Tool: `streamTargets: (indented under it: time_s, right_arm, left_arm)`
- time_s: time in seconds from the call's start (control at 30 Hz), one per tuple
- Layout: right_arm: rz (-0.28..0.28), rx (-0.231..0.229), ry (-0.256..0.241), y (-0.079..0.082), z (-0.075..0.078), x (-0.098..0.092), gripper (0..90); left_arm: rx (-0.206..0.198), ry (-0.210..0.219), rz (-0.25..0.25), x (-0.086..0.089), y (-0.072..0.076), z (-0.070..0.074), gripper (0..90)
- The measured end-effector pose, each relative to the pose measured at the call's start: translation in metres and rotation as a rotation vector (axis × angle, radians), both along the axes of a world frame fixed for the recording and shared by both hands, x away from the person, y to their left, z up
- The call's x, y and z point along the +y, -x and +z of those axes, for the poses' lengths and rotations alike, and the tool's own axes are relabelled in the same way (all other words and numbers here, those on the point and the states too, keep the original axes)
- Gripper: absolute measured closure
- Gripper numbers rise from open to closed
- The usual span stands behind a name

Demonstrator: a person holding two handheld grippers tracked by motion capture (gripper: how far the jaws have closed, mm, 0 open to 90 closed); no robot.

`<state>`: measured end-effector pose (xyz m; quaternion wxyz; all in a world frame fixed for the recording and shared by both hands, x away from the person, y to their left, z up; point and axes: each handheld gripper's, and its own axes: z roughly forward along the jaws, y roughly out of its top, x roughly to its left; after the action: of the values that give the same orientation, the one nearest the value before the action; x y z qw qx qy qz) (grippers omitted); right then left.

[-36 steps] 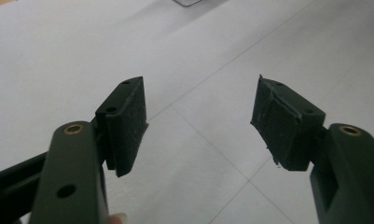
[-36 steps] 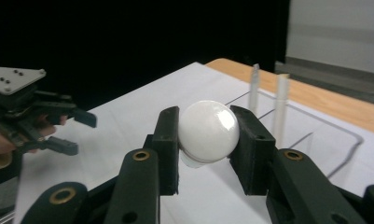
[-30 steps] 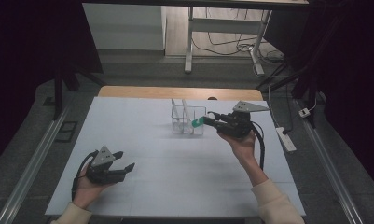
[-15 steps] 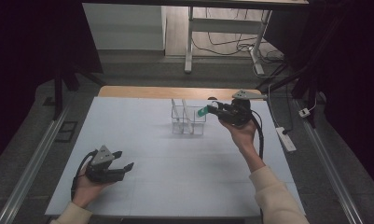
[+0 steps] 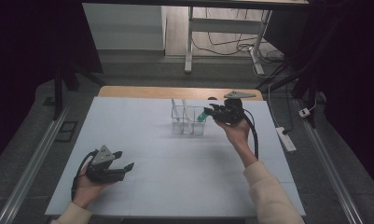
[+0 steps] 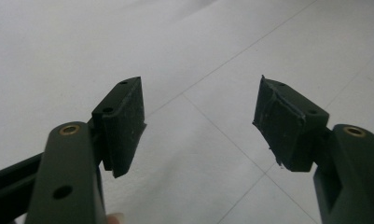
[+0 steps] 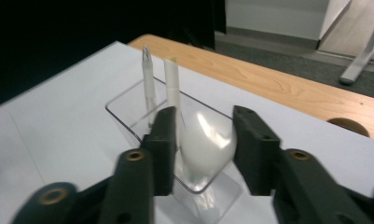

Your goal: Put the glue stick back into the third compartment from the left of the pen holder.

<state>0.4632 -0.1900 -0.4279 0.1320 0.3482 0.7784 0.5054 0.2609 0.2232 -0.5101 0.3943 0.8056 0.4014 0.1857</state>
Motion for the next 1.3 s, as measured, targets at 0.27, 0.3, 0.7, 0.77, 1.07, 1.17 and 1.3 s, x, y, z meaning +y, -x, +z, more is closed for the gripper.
streamTargets:
  time_s: [0.27, 0.3, 0.7, 0.77, 1.07, 1.17, 1.3]
  right_arm:
    - [0.014, -0.023, -0.037, 0.011, 0.003, -0.008, 51.6]
    - [0.018, -0.023, -0.036, 0.013, 0.003, -0.010, 51.2]
    - [0.075, -0.030, 0.001, 0.043, -0.006, -0.030, 41.8]
    - [0.077, -0.028, 0.020, 0.049, -0.009, -0.035, 41.4]
    - [0.087, -0.024, 0.069, 0.077, -0.022, -0.062, 39.8]
    - [0.085, -0.025, 0.075, 0.086, -0.027, -0.070, 39.5]
    - [0.090, -0.028, 0.094, 0.096, -0.031, -0.080, 38.7]
  left_arm:
    - [-0.001, 0.001, -0.002, 0.000, 0.000, 0.000, 33.3]
    - [-0.002, 0.001, -0.002, 0.000, 0.000, 0.000, 33.3]
    - [0.005, 0.000, -0.002, 0.000, -0.001, -0.001, 33.2]
    - [0.008, 0.000, -0.004, 0.000, -0.001, -0.001, 33.2]
    - [0.024, 0.004, -0.008, -0.001, -0.003, -0.002, 32.8]
    - [0.025, 0.006, -0.009, -0.001, -0.003, -0.002, 32.7]
    - [0.026, 0.015, -0.009, -0.001, -0.004, -0.002, 32.8]
